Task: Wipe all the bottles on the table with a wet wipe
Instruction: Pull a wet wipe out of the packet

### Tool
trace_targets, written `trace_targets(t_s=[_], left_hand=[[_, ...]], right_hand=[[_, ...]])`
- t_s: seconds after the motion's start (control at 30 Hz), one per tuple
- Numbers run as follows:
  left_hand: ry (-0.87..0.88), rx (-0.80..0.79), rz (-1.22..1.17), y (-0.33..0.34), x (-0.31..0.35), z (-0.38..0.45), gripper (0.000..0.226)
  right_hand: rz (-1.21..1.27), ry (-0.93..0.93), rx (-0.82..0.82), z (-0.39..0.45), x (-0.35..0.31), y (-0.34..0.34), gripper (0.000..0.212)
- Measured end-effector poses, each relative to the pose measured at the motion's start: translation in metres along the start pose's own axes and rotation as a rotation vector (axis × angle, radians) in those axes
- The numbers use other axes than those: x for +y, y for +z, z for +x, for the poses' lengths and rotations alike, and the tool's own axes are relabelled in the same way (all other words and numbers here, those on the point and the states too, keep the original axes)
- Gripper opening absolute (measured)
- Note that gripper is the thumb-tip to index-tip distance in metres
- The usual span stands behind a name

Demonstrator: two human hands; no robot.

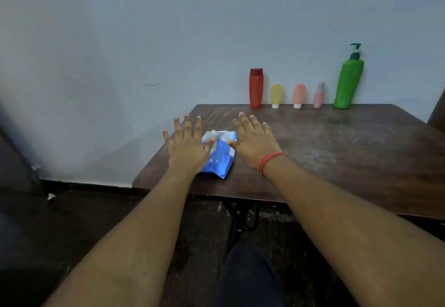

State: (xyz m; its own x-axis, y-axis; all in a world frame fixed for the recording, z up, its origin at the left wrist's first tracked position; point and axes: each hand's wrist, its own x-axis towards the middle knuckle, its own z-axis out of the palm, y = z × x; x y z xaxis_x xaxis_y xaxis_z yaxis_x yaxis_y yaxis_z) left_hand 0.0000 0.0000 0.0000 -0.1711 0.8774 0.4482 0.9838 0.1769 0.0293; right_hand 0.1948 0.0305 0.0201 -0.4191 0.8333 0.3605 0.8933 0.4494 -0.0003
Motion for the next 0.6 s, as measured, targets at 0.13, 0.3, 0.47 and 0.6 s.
trace_targets(t_s=[0.13, 0.3, 0.47, 0.6], left_hand=[[-0.04, -0.019, 0.005, 0.008, -0.017, -0.004, 0.078], [-0.069, -0.059, -0.053, 0.017, -0.029, -0.009, 0.08], [-0.151, -0.163, -0.19, 0.029, -0.038, -0.016, 0.085], [-0.175, -0.195, -0.255, 0.029, -0.04, -0.016, 0.089]], right_hand=[[-0.053, -0.091, 0.063, 0.005, -0.026, 0.015, 0.065], [-0.164, -0.182, 0.186, 0.011, -0.047, 0.03, 0.026], [-0.122, -0.141, 0.146, 0.023, -0.061, 0.036, 0.019], [-0.096, -0.091, -0.015, 0.034, -0.067, 0.038, 0.021]])
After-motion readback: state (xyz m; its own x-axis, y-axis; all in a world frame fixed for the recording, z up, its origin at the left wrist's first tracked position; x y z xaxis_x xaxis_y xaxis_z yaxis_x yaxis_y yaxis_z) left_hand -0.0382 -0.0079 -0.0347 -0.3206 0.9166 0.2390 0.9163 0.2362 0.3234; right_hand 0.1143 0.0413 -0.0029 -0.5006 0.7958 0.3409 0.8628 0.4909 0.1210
